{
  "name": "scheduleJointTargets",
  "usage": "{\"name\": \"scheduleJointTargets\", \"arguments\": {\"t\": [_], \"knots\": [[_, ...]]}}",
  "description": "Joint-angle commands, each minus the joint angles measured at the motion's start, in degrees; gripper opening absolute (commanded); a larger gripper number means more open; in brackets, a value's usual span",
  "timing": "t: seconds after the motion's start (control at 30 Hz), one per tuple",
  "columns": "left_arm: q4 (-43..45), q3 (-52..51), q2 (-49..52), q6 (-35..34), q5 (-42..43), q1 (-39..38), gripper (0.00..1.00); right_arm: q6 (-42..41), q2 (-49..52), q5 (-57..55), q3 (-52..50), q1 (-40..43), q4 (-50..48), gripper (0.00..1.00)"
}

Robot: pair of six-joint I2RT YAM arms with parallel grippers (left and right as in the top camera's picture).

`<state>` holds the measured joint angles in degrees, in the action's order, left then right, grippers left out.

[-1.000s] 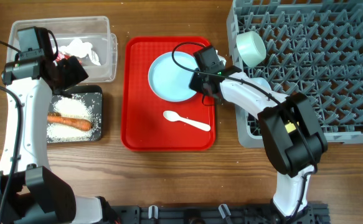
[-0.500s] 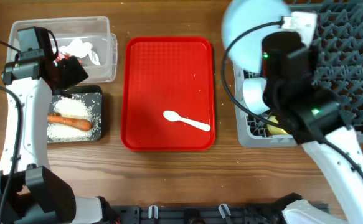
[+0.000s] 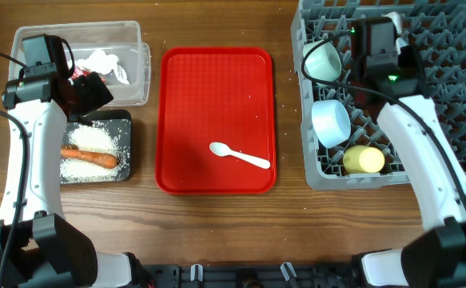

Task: Sort waste into correct bins and load items into the dishwasher rack
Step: 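Stand the light-blue plate upright in the dish rack, right gripper, then grasp the white spoon on the red tray with the right gripper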

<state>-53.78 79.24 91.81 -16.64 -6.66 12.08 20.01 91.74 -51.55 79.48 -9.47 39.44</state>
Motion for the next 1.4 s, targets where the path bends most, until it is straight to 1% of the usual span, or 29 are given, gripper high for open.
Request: {"name": "scheduleJointTargets", "arguments": {"t": [0.0,0.03,0.07,0.1,0.2,0.23,0.27,0.3,0.33,0.37,0.43,0.47,0.5,0.53,0.6,0.7,0.73,0.77,0.83,0.9,0.93,1.07,1.1,1.2,1.23,1.27,1.3,1.33,1.37], "knots": [[0.1,0.9,-0.6,-0.3,-0.7,0.3,1.0,0.8,3.4,2.4,-0.4,0.1,-1.3,0.22],[0.1,0.9,-0.6,-0.3,-0.7,0.3,1.0,0.8,3.8,2.4,-0.4,0.1,-1.4,0.41],[0.1,0.9,-0.6,-0.3,-0.7,0.3,1.0,-1.1,4.1,2.9,-0.4,0.1,-1.6,0.78],[0.1,0.9,-0.6,-0.3,-0.7,0.3,1.0,-6.3,4.0,4.3,-0.3,0.1,-1.9,1.0],[0.1,0.9,-0.6,-0.3,-0.7,0.3,1.0,-12.9,1.5,11.7,0.3,0.0,-1.4,1.0],[0.1,0.9,-0.6,-0.3,-0.7,0.3,1.0,-14.1,-0.2,16.2,0.8,-0.1,-0.7,1.0],[0.1,0.9,-0.6,-0.3,-0.7,0.3,1.0,-14.9,-3.2,24.8,1.7,-0.1,0.4,1.0],[0.1,0.9,-0.6,-0.3,-0.7,0.3,1.0,-15.6,-5.0,29.9,2.2,-0.1,1.3,1.0],[0.1,0.9,-0.6,-0.3,-0.7,0.3,1.0,-18.2,-8.0,40.5,3.2,-0.1,3.1,1.0],[0.1,0.9,-0.6,-0.3,-0.7,0.3,1.0,-19.8,-10.5,54.6,3.9,-0.1,4.2,1.0],[0.1,0.9,-0.6,-0.3,-0.7,0.3,1.0,-20.4,-13.7,79.0,3.7,-0.1,4.3,1.0],[0.1,0.9,-0.6,-0.3,-0.7,0.3,1.0,-20.4,-14.1,88.7,3.6,-0.3,4.5,1.0],[0.1,0.9,-0.6,-0.3,-0.7,0.3,1.0,-20.3,-13.7,91.9,3.4,-1.8,6.6,1.0],[0.1,0.9,-0.6,-0.3,-0.7,0.3,1.0,-19.9,-13.0,90.8,3.1,-3.6,8.2,1.0],[0.1,0.9,-0.6,-0.3,-0.7,0.3,1.0,-19.9,-10.4,84.9,1.4,-8.9,8.4,1.0],[0.1,0.9,-0.6,-0.3,-0.7,0.3,1.0,-20.0,-2.2,68.2,0.6,-20.1,9.5,0.99],[0.1,0.9,-0.6,-0.3,-0.7,0.3,1.0,-18.1,1.8,63.3,0.6,-23.9,9.7,0.99],[0.1,0.9,-0.6,-0.3,-0.7,0.3,1.0,-15.4,4.5,61.5,0.6,-26.1,9.9,0.97],[0.1,0.9,-0.6,-0.3,-0.7,0.3,1.0,-12.8,10.3,57.7,0.6,-29.1,9.9,0.88],[0.1,0.9,-0.6,-0.3,-0.7,0.3,1.0,-10.3,15.2,56.5,0.6,-30.5,11.5,0.77],[0.1,0.9,-0.6,-0.3,-0.7,0.3,1.0,-9.0,17.4,56.5,0.6,-30.6,12.1,0.73],[0.1,0.9,-0.6,-0.3,-0.7,0.3,1.0,-2.6,23.4,56.5,0.6,-30.6,10.9,0.63],[0.1,0.9,-0.6,-0.3,-0.7,0.3,1.0,-0.8,25.4,58.4,0.6,-30.6,9.9,0.58],[0.1,0.9,-0.6,-0.3,-0.7,0.3,1.0,-0.5,27.7,59.3,0.6,-30.5,7.3,0.53],[0.1,0.9,-0.6,-0.3,-0.7,0.3,1.0,-0.5,28.2,59.3,0.6,-30.5,5.8,0.47],[0.1,0.9,-0.6,-0.3,-0.7,0.3,1.0,-0.5,28.5,59.3,0.6,-30.5,5.0,0.43],[0.1,0.9,-0.6,-0.3,-0.7,0.3,1.0,-0.5,28.8,59.3,0.6,-30.5,4.3,0.35],[0.1,0.9,-0.6,-0.3,-0.7,0.3,1.0,-0.5,29.1,59.3,0.6,-30.5,4.1,0.22],[0.1,0.9,-0.6,-0.3,-0.7,0.3,1.0,-0.7,29.2,59.3,0.6,-30.5,4.0,0.04]]}}
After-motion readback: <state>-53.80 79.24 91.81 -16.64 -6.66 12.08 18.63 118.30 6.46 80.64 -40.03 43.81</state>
